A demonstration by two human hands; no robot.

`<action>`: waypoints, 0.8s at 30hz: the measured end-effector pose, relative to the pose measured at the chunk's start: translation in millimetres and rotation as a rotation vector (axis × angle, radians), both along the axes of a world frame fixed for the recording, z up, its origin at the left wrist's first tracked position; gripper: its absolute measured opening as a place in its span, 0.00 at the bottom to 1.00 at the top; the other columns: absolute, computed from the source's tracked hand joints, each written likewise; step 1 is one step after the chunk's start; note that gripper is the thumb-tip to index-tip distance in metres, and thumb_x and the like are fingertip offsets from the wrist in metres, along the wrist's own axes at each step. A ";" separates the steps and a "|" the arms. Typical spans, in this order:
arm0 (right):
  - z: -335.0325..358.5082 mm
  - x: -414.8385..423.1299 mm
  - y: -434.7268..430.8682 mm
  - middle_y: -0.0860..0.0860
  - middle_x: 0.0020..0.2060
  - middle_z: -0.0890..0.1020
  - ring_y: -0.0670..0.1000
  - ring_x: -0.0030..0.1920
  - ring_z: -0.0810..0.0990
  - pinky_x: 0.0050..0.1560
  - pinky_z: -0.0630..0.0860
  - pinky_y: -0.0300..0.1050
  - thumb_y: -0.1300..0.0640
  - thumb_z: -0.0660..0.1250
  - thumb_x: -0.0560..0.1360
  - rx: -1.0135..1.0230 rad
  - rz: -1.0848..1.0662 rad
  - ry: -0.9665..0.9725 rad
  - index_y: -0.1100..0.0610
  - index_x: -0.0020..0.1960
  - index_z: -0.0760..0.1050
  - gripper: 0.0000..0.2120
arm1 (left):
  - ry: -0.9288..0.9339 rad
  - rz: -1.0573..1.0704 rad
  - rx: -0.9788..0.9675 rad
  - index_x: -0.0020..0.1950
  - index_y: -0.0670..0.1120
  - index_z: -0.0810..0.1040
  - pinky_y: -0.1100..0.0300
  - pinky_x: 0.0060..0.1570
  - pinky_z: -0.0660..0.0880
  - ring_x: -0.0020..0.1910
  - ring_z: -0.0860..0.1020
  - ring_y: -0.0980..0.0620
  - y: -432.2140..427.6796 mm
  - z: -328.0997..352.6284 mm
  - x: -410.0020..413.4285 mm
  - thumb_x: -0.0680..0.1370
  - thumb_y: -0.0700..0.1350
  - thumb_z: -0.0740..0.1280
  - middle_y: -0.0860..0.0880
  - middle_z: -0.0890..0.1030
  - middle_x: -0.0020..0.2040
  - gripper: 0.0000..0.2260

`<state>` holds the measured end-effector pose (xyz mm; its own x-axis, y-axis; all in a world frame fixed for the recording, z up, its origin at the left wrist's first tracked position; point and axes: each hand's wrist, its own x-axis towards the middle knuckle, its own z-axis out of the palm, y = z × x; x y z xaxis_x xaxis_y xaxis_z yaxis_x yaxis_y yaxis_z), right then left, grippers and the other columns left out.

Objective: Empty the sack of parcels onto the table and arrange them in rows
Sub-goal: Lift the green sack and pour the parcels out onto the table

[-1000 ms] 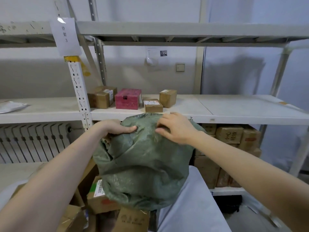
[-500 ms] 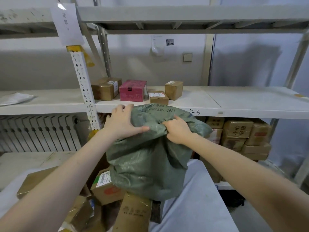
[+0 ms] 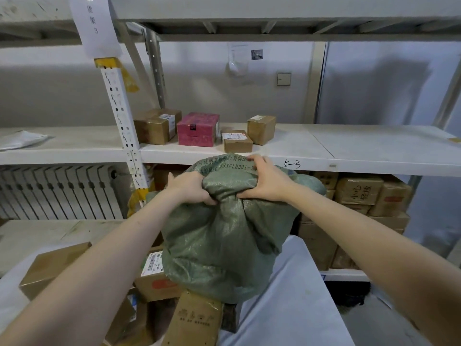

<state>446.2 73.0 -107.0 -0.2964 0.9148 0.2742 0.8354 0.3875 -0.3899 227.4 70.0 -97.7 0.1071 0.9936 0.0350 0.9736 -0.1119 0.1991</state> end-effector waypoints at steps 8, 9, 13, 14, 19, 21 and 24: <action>18.5 16.5 28.0 0.56 0.72 0.60 0.60 0.72 0.61 0.69 0.64 0.62 0.23 0.70 0.51 -0.300 -0.087 -0.324 0.53 0.77 0.50 0.65 | -0.035 -0.089 -0.427 0.63 0.44 0.75 0.54 0.57 0.76 0.53 0.79 0.47 20.4 22.7 11.9 0.66 0.53 0.79 0.48 0.81 0.56 0.29; 17.0 16.1 28.2 0.56 0.70 0.61 0.60 0.71 0.61 0.69 0.64 0.60 0.24 0.70 0.54 -0.276 -0.084 -0.346 0.54 0.77 0.53 0.62 | -0.030 -0.080 -0.441 0.64 0.44 0.75 0.53 0.59 0.76 0.54 0.79 0.47 21.9 22.4 13.0 0.65 0.53 0.79 0.47 0.80 0.57 0.31; 8.1 21.9 28.2 0.57 0.67 0.62 0.61 0.69 0.60 0.70 0.63 0.57 0.30 0.73 0.60 -0.230 -0.043 -0.285 0.53 0.77 0.53 0.55 | -0.109 -0.074 -0.512 0.74 0.46 0.64 0.49 0.67 0.70 0.66 0.72 0.44 27.9 19.0 11.0 0.62 0.58 0.78 0.46 0.71 0.71 0.45; 6.4 24.5 28.5 0.57 0.66 0.62 0.60 0.69 0.60 0.70 0.63 0.57 0.32 0.74 0.61 -0.223 -0.026 -0.249 0.52 0.77 0.54 0.54 | -0.165 -0.066 -0.474 0.78 0.48 0.55 0.47 0.70 0.65 0.71 0.66 0.43 30.0 16.6 10.4 0.62 0.59 0.78 0.45 0.63 0.75 0.52; 5.6 31.2 29.2 0.55 0.65 0.64 0.59 0.68 0.62 0.68 0.63 0.54 0.37 0.76 0.63 -0.203 0.020 -0.214 0.53 0.76 0.55 0.50 | -0.118 -0.040 -0.208 0.76 0.54 0.30 0.38 0.74 0.48 0.78 0.42 0.42 37.8 5.9 17.2 0.49 0.67 0.77 0.45 0.39 0.79 0.71; 0.9 32.6 27.7 0.56 0.64 0.65 0.59 0.67 0.63 0.68 0.64 0.53 0.37 0.75 0.64 -0.176 0.012 -0.224 0.53 0.77 0.56 0.50 | -0.219 -0.077 -0.353 0.78 0.52 0.34 0.42 0.74 0.55 0.78 0.52 0.43 41.8 4.3 21.4 0.50 0.66 0.79 0.46 0.50 0.79 0.71; -10.7 35.6 19.8 0.56 0.63 0.65 0.59 0.65 0.64 0.67 0.63 0.51 0.37 0.74 0.66 -0.101 -0.017 -0.219 0.52 0.77 0.56 0.48 | -0.295 -0.066 -0.417 0.72 0.46 0.67 0.53 0.64 0.70 0.64 0.73 0.47 40.9 -0.5 28.9 0.62 0.55 0.80 0.46 0.73 0.68 0.42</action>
<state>481.8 92.8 -117.7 -0.3235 0.9395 0.1123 0.9101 0.3415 -0.2349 256.2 110.8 -98.2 0.2152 0.9208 -0.3252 0.8630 -0.0235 0.5047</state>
